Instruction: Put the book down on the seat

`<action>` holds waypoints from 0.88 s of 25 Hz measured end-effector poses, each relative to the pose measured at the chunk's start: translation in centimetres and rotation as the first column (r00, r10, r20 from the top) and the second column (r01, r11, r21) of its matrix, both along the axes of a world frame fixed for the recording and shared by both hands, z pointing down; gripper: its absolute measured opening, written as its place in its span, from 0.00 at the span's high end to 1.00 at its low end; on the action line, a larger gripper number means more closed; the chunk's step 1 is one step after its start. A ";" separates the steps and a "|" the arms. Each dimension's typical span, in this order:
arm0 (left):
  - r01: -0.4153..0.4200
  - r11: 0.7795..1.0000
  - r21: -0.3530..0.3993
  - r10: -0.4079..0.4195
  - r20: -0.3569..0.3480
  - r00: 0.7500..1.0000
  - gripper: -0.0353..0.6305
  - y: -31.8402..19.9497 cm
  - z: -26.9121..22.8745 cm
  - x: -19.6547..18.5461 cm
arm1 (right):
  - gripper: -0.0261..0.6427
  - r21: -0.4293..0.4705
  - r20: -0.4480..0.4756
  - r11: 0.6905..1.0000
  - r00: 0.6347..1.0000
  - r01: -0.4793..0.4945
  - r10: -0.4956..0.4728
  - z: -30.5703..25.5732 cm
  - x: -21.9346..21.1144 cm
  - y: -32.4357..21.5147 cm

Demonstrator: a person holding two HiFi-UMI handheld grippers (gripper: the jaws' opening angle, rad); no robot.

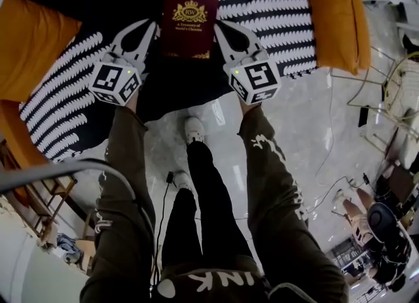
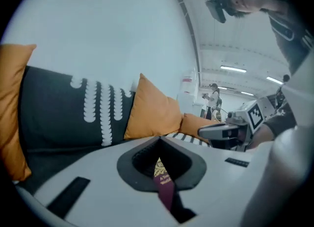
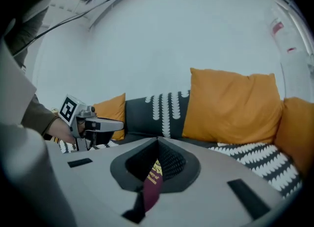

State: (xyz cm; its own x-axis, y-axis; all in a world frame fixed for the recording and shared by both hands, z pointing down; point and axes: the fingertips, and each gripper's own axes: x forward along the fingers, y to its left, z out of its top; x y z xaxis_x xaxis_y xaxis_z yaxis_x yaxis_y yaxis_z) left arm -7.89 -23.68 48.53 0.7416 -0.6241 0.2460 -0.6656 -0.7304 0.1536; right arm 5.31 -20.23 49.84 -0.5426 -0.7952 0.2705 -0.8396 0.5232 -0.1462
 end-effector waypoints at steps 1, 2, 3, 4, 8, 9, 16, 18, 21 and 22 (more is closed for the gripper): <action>-0.003 1.000 0.026 0.003 0.002 1.000 0.94 0.2 -1.6 0.3 | 0.95 0.025 -0.004 1.000 1.000 0.005 -0.005 -1.6 -0.2 0.1; -0.005 0.999 0.048 0.005 0.001 1.000 0.94 0.5 -3.2 0.4 | 0.95 0.050 -0.007 0.999 1.000 0.009 -0.009 -3.2 -0.4 0.3; -0.007 0.998 0.068 0.007 -0.003 1.000 0.94 0.9 -5.0 0.5 | 0.95 0.074 -0.012 0.997 1.000 0.013 -0.013 -5.0 -0.7 0.5; -0.008 0.996 0.087 0.009 -0.008 1.000 0.94 1.4 -6.8 0.6 | 0.95 0.098 -0.019 0.995 1.000 0.019 -0.017 -6.8 -0.9 0.8; -0.014 0.989 0.147 0.020 -0.035 0.999 0.94 4.2 -15.1 0.3 | 0.95 0.188 -0.043 0.981 0.999 0.036 -0.028 -15.2 -2.1 3.2; -0.024 0.986 0.163 0.031 -0.040 0.999 0.94 5.0 -17.4 0.5 | 0.95 0.216 -0.041 0.976 0.999 0.033 -0.025 -17.4 -2.3 4.0; -0.076 0.955 0.288 0.095 -0.053 0.994 0.94 14.2 -31.5 0.0 | 0.95 0.315 -0.029 0.949 1.000 0.008 0.001 -30.6 -3.3 13.1; -0.080 0.947 0.312 0.102 -0.057 0.993 0.94 17.5 -34.8 -0.9 | 0.95 0.333 -0.040 0.943 0.999 0.011 0.002 -34.0 -4.1 16.4; -0.074 0.939 0.335 0.106 -0.078 0.991 0.94 22.5 -39.5 -2.6 | 0.94 0.387 -0.034 0.922 0.999 0.017 -0.004 -39.5 -6.0 21.3; -0.075 0.938 0.339 0.109 -0.082 0.991 0.94 24.4 -40.9 -3.3 | 0.94 0.398 -0.032 0.917 0.999 0.017 -0.005 -41.0 -6.7 23.1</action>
State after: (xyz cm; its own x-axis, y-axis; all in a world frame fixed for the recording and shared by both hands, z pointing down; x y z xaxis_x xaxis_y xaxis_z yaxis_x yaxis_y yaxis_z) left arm -11.17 0.73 7.61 0.8095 -0.5856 -0.0421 -0.5871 -0.8080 -0.0488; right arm -1.42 2.91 8.87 -0.5484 -0.8347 -0.0508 -0.8343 0.5420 0.1013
